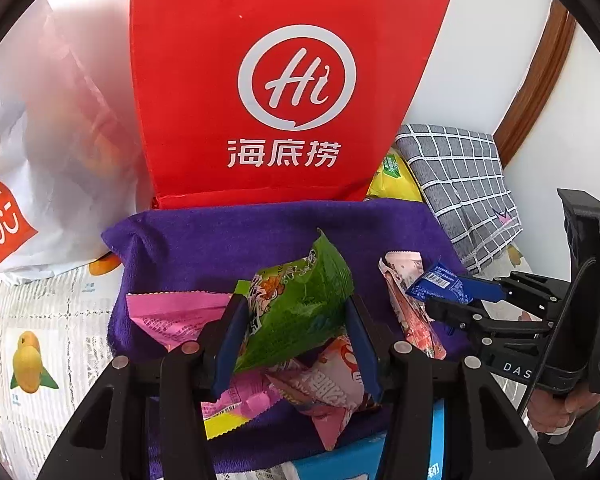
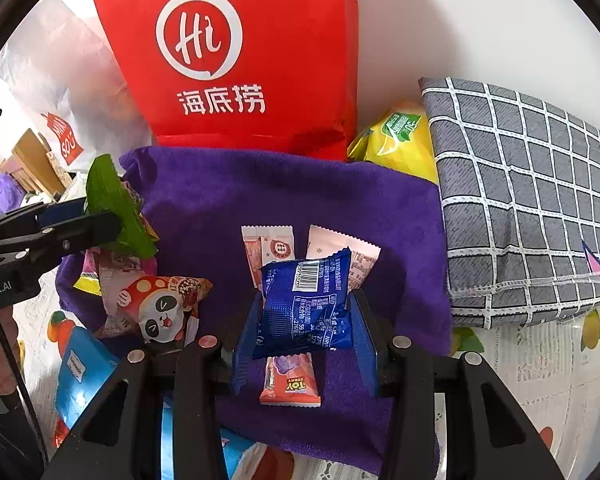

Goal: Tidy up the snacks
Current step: 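Open the right tool on the towel while the left tool releases the green bag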

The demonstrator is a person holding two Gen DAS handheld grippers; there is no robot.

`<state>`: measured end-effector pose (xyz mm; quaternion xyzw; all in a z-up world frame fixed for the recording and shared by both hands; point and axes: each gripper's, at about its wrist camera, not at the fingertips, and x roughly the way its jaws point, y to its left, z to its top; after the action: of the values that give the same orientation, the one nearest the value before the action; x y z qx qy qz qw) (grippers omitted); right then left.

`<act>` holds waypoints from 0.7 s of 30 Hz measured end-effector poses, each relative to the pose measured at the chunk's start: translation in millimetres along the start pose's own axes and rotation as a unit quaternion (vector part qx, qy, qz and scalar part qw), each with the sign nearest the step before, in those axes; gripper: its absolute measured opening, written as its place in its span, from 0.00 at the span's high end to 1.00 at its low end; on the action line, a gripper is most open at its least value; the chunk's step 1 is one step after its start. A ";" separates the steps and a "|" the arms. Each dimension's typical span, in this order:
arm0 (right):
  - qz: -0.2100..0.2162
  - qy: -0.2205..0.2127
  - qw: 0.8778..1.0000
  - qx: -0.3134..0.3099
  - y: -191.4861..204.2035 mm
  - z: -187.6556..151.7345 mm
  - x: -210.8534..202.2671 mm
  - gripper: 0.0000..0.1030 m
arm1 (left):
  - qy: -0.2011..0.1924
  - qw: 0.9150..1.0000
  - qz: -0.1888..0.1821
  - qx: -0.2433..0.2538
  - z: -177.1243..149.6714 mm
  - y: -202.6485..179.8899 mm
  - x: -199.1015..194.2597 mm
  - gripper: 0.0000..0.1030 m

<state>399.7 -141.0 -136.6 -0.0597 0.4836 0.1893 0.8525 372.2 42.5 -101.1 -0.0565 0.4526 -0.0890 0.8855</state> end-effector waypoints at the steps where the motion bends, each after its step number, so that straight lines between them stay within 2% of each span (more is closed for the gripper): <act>1: 0.001 0.002 1.000 0.001 -0.9 -0.1 1.1 0.58 | 0.000 1.000 -0.001 0.002 -0.5 -0.2 0.7 0.53; 8: 0.004 0.012 1.000 0.005 -3.8 0.3 9.3 0.57 | -0.001 1.000 -0.020 -0.004 -3.4 3.3 3.7 0.51; 16: -0.004 0.023 1.000 -0.008 1.8 -0.7 14.4 0.56 | 0.010 1.000 -0.021 -0.006 -6.3 1.6 4.2 0.46; 19: -0.007 0.018 1.000 -0.017 6.1 0.5 7.7 0.47 | 0.012 1.000 -0.014 -0.006 -7.0 0.1 3.1 0.37; 21: -0.006 0.004 1.000 -0.020 7.5 1.4 -1.3 0.44 | 0.017 1.000 -0.015 -0.005 -7.4 -1.2 3.1 0.34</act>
<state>397.4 -134.1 -134.1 -0.0810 0.4830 0.1933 0.8502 367.8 40.5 -107.7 -0.0662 0.4668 -0.1005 0.8762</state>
